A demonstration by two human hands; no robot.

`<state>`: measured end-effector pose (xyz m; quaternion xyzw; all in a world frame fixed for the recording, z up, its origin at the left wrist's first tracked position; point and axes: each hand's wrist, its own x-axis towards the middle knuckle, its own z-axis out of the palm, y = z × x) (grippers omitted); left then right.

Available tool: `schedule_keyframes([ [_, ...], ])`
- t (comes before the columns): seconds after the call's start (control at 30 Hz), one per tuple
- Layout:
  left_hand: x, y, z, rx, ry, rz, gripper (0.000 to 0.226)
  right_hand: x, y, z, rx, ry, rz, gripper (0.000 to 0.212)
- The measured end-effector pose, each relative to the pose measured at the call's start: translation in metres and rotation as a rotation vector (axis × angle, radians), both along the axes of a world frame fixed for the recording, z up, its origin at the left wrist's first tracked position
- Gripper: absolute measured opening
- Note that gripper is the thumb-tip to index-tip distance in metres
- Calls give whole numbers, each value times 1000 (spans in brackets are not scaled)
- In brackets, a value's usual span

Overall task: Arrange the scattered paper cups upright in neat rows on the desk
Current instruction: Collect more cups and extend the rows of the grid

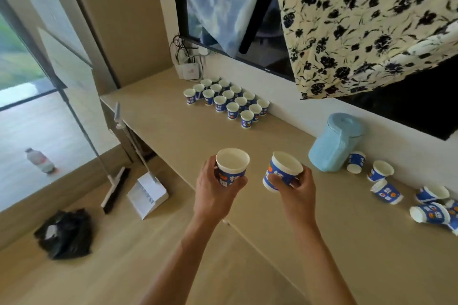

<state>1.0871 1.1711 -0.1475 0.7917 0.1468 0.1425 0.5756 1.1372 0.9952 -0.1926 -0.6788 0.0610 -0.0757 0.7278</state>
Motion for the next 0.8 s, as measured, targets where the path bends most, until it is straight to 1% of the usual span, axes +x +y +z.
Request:
schedule_keyframes([
  [0.13,-4,43,3,-21,-17,36,56,1,43,6,16,-9,36,63],
  [0.23,1,67,2,-23,-22,57,55,7,67,8,16,-9,53,70],
  [0.37,20,90,-4,-39,-26,50,54,29,92,3,8,-8,48,68],
  [0.5,55,114,-13,-40,-20,55,51,66,117,-10,34,18,27,71],
  [0.67,121,152,-29,32,24,46,52,134,165,-39,108,62,18,70],
  [0.8,178,185,-31,67,62,24,52,191,208,-48,140,85,12,79],
])
